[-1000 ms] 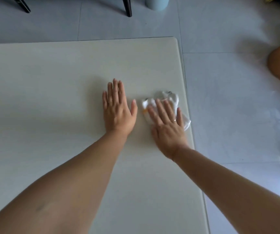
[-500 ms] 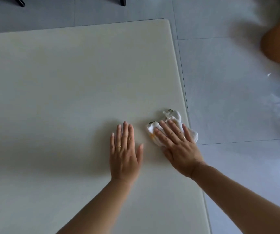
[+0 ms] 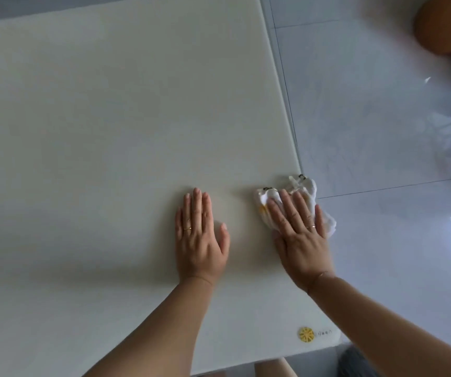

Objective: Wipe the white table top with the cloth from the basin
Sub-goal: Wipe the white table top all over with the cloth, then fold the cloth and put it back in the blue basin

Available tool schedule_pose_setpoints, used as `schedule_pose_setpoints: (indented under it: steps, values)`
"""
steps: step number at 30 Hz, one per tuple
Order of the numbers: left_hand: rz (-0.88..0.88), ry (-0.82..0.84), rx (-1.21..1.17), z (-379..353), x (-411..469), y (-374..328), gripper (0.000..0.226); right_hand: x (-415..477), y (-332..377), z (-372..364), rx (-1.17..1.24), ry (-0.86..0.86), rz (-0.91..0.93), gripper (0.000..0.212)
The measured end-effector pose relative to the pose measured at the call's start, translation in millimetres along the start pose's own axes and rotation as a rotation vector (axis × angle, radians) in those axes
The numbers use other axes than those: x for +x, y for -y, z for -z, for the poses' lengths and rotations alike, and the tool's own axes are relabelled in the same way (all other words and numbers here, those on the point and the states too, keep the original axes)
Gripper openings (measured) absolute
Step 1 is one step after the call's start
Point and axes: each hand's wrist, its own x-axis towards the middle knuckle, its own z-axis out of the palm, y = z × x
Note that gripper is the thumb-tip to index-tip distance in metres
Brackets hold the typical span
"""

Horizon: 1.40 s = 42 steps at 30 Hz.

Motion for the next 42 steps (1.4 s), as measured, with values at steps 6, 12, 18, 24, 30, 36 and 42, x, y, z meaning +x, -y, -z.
schedule_pose_setpoints:
  steps: [6,12,18,24,30,36,42]
  values:
    - [-0.002,0.017,-0.005,-2,1,0,0.064,-82,41,-31,-0.088,0.077,0.294,0.072]
    - [-0.007,0.044,0.008,-5,0,2,0.066,-89,10,-18,0.037,-0.049,-0.116,0.058]
    - [-0.033,0.132,-0.008,2,-1,2,0.066,-144,94,-60,0.007,-0.007,0.034,0.069]
    - [-0.076,0.100,-0.065,18,-39,21,0.063,-154,23,-38,-0.033,-0.010,-0.044,0.058]
    - [-0.131,0.123,-0.002,6,-99,24,0.069,-174,102,-61,0.120,0.026,-0.306,0.073]
    - [-0.136,0.084,0.004,-1,-99,24,0.068,-187,78,-32,0.329,-0.082,-0.153,0.058]
    - [-0.016,-0.001,-0.246,15,-106,11,0.049,-171,71,-20,0.417,0.003,-0.684,0.060]
